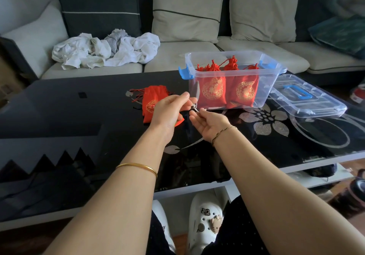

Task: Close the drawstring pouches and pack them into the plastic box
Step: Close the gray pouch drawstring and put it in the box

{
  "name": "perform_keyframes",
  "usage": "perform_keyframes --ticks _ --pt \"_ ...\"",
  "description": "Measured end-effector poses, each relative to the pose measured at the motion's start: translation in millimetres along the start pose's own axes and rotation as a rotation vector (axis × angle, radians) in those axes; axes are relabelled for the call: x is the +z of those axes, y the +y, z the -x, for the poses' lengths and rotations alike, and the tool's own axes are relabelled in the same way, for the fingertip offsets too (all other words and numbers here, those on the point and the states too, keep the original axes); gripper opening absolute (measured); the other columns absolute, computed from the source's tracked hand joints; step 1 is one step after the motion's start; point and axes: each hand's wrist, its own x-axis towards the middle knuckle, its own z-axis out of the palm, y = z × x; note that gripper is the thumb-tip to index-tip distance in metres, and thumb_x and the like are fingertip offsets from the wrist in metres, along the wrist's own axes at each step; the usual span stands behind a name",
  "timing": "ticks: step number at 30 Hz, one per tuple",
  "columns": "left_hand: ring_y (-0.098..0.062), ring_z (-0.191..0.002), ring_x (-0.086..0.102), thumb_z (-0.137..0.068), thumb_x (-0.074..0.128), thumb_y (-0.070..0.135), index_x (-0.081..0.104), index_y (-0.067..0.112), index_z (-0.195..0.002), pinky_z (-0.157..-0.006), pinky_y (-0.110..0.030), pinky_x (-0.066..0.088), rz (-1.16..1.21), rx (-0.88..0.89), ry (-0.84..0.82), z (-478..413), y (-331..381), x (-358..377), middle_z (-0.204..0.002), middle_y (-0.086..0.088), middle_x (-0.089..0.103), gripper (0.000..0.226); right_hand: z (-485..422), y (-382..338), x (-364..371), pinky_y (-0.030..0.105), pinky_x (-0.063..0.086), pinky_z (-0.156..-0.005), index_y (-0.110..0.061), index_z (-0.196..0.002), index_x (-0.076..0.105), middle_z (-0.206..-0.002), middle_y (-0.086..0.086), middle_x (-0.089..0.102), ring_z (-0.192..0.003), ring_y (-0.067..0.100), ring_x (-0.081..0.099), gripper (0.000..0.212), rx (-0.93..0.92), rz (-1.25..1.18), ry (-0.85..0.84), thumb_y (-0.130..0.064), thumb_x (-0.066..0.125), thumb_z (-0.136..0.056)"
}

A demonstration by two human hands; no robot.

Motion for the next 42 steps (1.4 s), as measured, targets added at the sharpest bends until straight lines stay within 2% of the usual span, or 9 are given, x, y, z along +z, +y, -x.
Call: perform_keyframes --ticks 6,11,16,22,25,28,33,39,42 --pt "-0.009 -0.086 0.06 -0.091 0.056 0.022 0.072 0.018 -0.077 -0.066 -0.023 0.043 -0.182 0.058 0.009 -1.2 -0.7 -6.3 -0.093 0.001 0.071 0.021 -0.5 -4.0 -3.9 0.024 0.056 -0.048 -0.003 -0.073 0.056 -0.063 0.008 0.057 -0.04 0.009 0.059 0.023 -0.238 0.225 0.055 -0.011 0.054 -0.094" --pt "-0.016 -0.097 0.065 -0.087 0.062 0.009 0.07 0.017 -0.098 -0.072 -0.023 0.048 -0.242 0.031 -0.074 -2.2 -2.9 -9.1 -0.102 0.0 0.07 0.016 8.9 -12.5 0.0 0.022 0.05 -0.055 -0.011 -0.065 0.06 -0.057 0.003 0.057 -0.048 0.011 0.05 0.026 -0.458 0.449 0.082 -0.019 0.06 -0.09" --pt "-0.018 -0.09 0.066 -0.085 0.066 0.009 0.069 0.021 -0.089 -0.076 -0.027 0.053 -0.3 0.026 -0.098 -2.3 -3.5 -7.4 -0.094 -0.001 0.07 0.013 20.0 -13.5 4.9 0.018 0.049 -0.051 -0.014 -0.065 0.063 -0.053 0.0 0.055 -0.045 0.007 0.049 0.023 -0.585 0.608 -0.003 -0.015 0.063 -0.088" --pt "-0.024 -0.086 0.065 -0.082 0.07 0.011 0.068 0.018 -0.081 -0.074 -0.032 0.052 -0.329 0.005 -0.138 -3.3 -2.4 -5.9 -0.086 -0.005 0.071 0.008 13.5 -15.5 5.5 0.023 0.051 -0.058 -0.012 -0.072 0.071 -0.057 -0.004 0.059 -0.052 0.006 0.052 0.012 -0.733 0.808 -0.072 -0.018 0.07 -0.082" --pt "-0.022 -0.082 0.064 -0.085 0.068 0.015 0.069 0.014 -0.083 -0.071 -0.032 0.052 -0.347 0.028 -0.136 -3.1 -1.8 -4.7 -0.084 -0.006 0.07 0.002 14.4 -16.0 6.2 0.018 0.05 -0.06 -0.007 -0.081 0.073 -0.068 -0.002 0.065 -0.06 0.005 0.056 0.016 -0.748 0.877 -0.135 -0.021 0.068 -0.084" --pt "-0.024 -0.086 0.065 -0.087 0.066 0.021 0.068 0.015 -0.086 -0.078 -0.036 0.054 -0.366 0.019 -0.12 -4.6 -3.1 -5.5 -0.089 -0.008 0.071 0.007 14.6 -16.0 7.8 0.026 0.048 -0.064 -0.003 -0.085 0.068 -0.075 0.004 0.065 -0.064 0.009 0.055 0.031 -0.661 0.989 -0.155 -0.028 0.051 -0.094" --pt "-0.021 -0.08 0.062 -0.088 0.065 0.021 0.067 0.009 -0.092 -0.076 -0.036 0.053 -0.312 -0.008 -0.096 -6.5 -4.3 -9.5 -0.084 -0.008 0.066 0.013 14.4 -19.9 7.6 0.026 0.043 -0.05 -0.002 -0.098 0.061 -0.072 0.007 0.056 -0.054 0.013 0.05 0.025 -0.537 0.943 -0.172 -0.005 0.037 -0.092" --pt "-0.017 -0.066 0.06 -0.092 0.057 0.01 0.063 0.008 -0.09 -0.061 -0.026 0.05 -0.208 -0.057 -0.009 -9.6 -7.7 -11.2 -0.076 -0.008 0.064 0.006 15.1 -20.8 1.4 0.036 0.054 -0.068 -0.001 -0.088 0.064 -0.073 0.006 0.062 -0.067 0.02 0.059 0.01 -0.67 1.081 -0.234 -0.001 0.058 -0.08" --pt "-0.015 -0.062 0.06 -0.092 0.059 0.013 0.065 0.006 -0.092 -0.059 -0.025 0.051 -0.211 -0.055 0.053 -9.9 -7.5 -11.5 -0.076 -0.008 0.065 0.009 14.4 -19.2 -0.4 0.03 0.056 -0.07 -0.005 -0.083 0.068 -0.078 0.004 0.067 -0.073 0.017 0.065 0.006 -0.765 1.144 -0.262 -0.006 0.069 -0.077"
